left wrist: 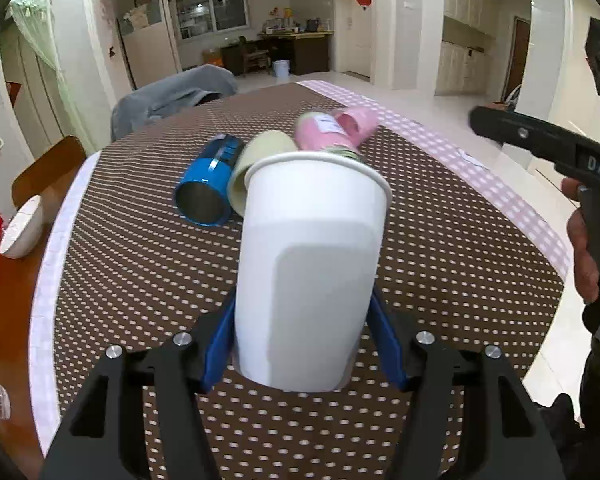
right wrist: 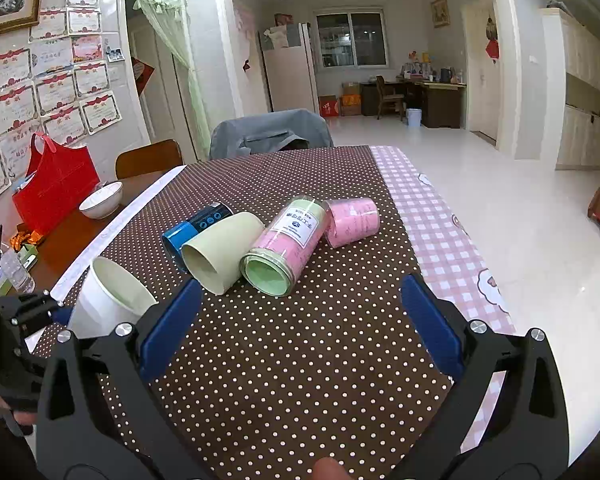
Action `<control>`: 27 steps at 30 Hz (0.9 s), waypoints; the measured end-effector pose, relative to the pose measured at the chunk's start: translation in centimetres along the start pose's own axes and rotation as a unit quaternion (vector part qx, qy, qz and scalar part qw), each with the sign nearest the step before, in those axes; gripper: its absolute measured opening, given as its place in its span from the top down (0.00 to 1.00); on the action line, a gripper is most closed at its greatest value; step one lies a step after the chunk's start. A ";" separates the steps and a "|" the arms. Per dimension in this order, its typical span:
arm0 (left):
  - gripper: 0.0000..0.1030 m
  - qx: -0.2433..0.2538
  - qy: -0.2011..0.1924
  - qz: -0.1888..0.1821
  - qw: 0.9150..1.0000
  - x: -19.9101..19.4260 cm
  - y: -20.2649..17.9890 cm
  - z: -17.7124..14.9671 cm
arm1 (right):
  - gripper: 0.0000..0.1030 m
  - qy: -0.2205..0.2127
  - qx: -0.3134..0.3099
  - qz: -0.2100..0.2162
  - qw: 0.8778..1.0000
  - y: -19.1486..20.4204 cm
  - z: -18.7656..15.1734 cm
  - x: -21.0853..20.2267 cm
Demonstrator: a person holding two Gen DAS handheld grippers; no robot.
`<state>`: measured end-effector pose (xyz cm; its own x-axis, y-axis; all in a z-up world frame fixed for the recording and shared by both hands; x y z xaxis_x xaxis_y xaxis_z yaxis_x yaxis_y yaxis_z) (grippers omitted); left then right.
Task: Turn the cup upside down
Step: 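Carry the white cup toward the right gripper and set it down on its side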
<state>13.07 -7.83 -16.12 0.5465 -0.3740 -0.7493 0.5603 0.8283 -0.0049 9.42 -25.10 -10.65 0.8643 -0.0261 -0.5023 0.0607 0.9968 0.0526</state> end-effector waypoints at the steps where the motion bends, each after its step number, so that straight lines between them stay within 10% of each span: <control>1: 0.41 0.000 0.002 -0.004 1.000 0.2 -0.4 -0.2 | 0.06 0.001 0.001 0.000 1.000 -0.1 -0.1 0.0; 14: 0.37 0.021 0.040 -0.018 0.999 2.8 -4.1 -3.7 | 0.06 0.009 0.010 0.001 1.000 -0.9 -1.1 -0.3; 16: 0.21 0.024 0.030 -0.002 0.999 2.8 -4.0 -4.0 | 0.06 0.010 0.008 0.004 1.000 -0.8 -1.1 -0.3; 27: 0.21 -0.033 -0.025 0.029 0.999 -0.8 -1.4 -3.3 | 0.06 0.007 0.007 0.013 1.000 0.0 -0.7 -0.5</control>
<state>9.78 -7.31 -17.75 0.6082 -0.3428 -0.7160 0.4854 0.8743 -0.0063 8.62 -25.08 -10.94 0.8589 0.0018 -0.5122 0.0441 0.9960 0.0775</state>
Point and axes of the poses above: each gripper's, at about its wrist camera, not at the fingertips, and x roughly the way its jaws point, y to its left, z to its top, the point moved 9 cm from there along x, roughly the way its jaws point, and after that the axes turned 6 degrees about -x, right-handed, at the moved point
